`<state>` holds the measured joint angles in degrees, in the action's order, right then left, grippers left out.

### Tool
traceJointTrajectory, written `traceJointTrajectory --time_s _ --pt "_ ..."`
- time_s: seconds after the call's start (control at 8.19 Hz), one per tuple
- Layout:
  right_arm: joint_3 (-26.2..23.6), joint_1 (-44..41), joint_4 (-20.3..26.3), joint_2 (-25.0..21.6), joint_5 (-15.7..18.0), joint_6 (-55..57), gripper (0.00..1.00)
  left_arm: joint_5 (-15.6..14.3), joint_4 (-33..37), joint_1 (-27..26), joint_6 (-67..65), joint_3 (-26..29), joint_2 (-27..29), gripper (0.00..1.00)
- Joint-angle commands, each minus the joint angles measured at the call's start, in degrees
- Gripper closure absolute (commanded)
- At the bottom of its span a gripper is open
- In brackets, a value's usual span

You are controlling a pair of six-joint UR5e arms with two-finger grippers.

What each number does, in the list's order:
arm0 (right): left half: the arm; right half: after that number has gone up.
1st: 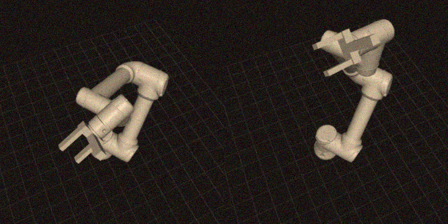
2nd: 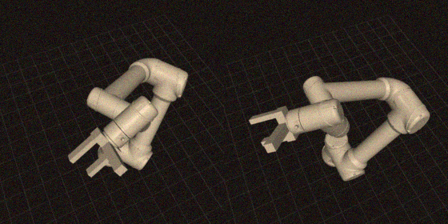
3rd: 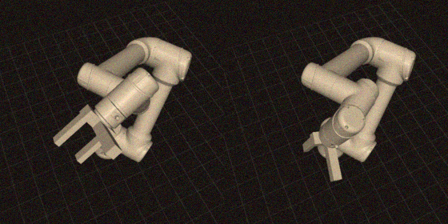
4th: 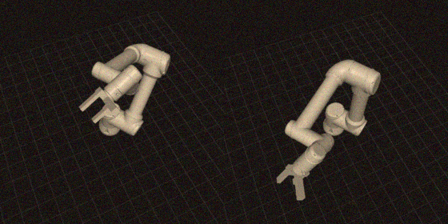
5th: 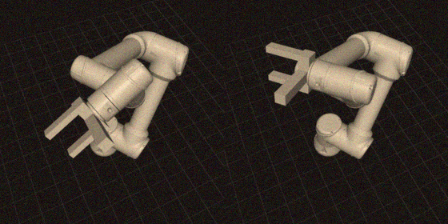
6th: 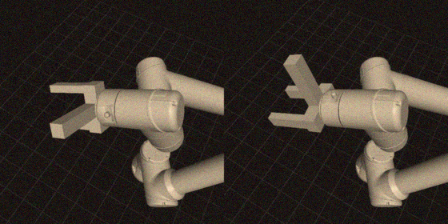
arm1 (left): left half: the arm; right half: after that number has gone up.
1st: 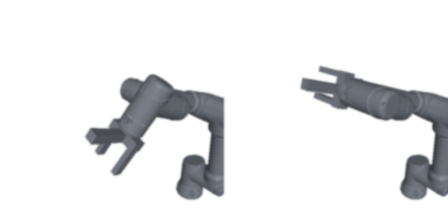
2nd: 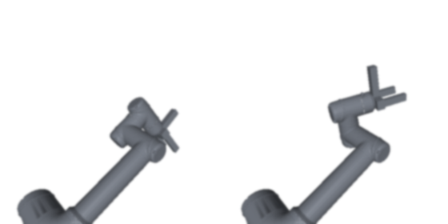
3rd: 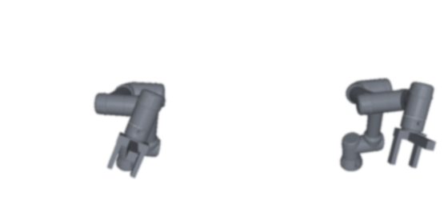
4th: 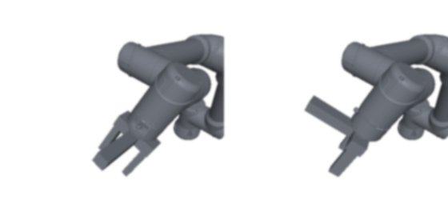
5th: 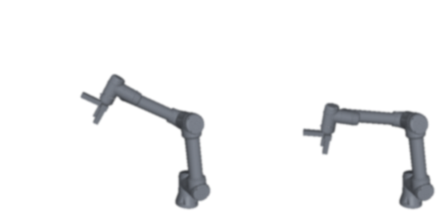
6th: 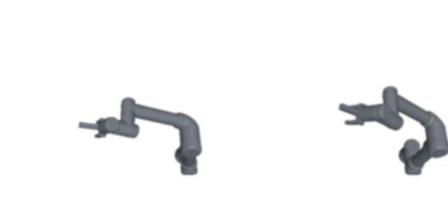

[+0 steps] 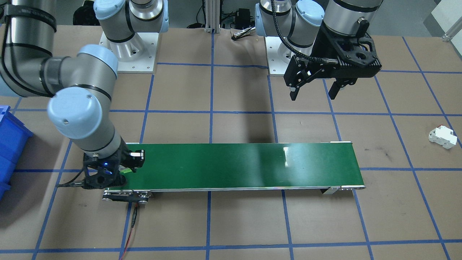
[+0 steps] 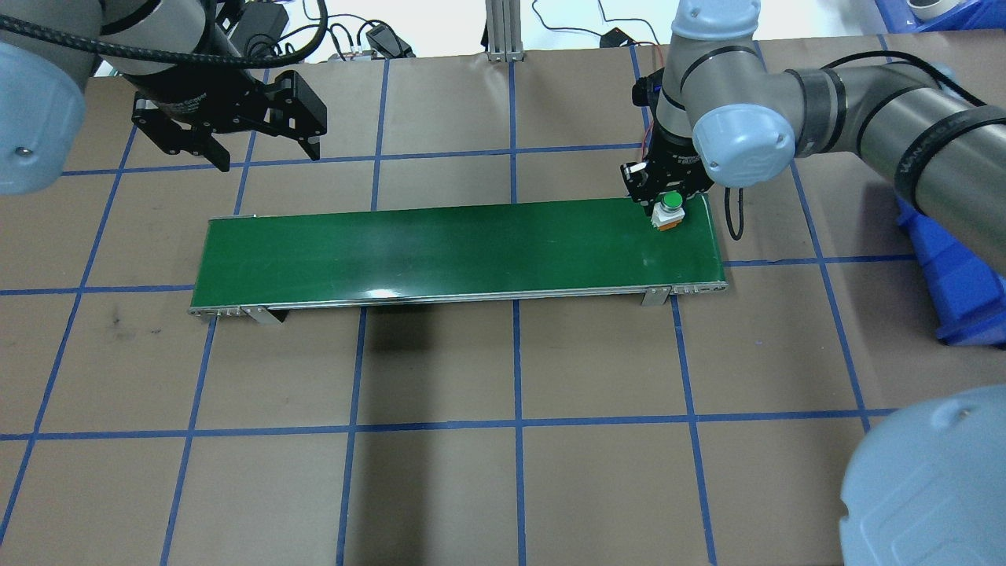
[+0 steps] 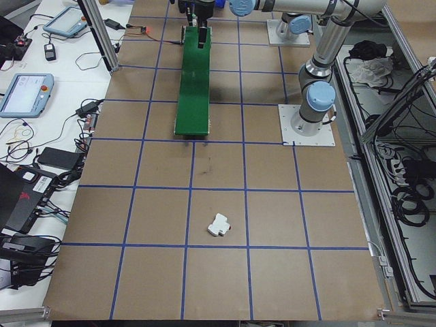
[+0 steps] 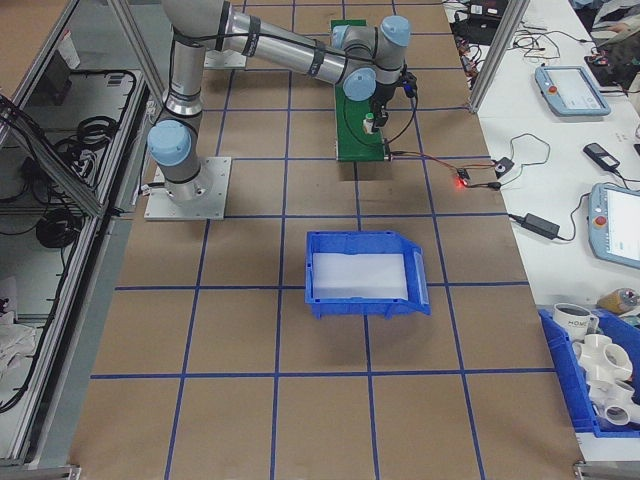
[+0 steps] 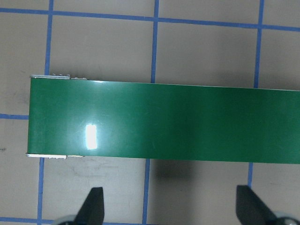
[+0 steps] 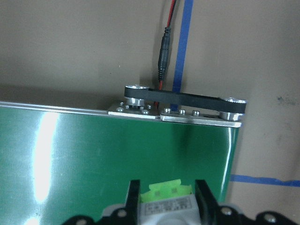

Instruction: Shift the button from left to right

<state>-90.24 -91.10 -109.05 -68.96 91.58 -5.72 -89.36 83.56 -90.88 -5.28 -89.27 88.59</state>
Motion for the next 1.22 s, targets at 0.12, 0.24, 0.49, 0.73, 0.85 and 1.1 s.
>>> traceJointTrajectory --time_s 0.12,0.24,0.49,0.73,0.85,1.1 --pt "2.44 13.88 8.76 -6.08 -0.26 -14.11 1.00 -0.20 -0.24 0.01 0.10 0.24 0.00 0.00" --pt "2.96 20.02 10.77 -7.92 0.26 -21.45 1.00 -0.28 -0.24 0.01 0.01 0.33 0.00 0.00" --pt "5.07 31.89 14.11 -8.82 -0.35 -28.86 1.00 -0.28 -0.24 0.01 0.01 0.42 0.00 0.00" --pt "5.61 41.04 14.13 -8.56 -0.34 -34.26 1.00 0.24 -0.24 0.01 0.18 -0.02 0.00 0.00" --pt "5.52 42.65 11.17 -6.99 -0.43 -38.01 1.00 0.07 -0.24 0.01 0.18 -0.28 0.00 0.00" --pt "5.78 42.67 3.97 0.46 -0.52 -39.01 1.00 0.15 -0.24 0.01 0.27 -0.29 0.00 0.00"
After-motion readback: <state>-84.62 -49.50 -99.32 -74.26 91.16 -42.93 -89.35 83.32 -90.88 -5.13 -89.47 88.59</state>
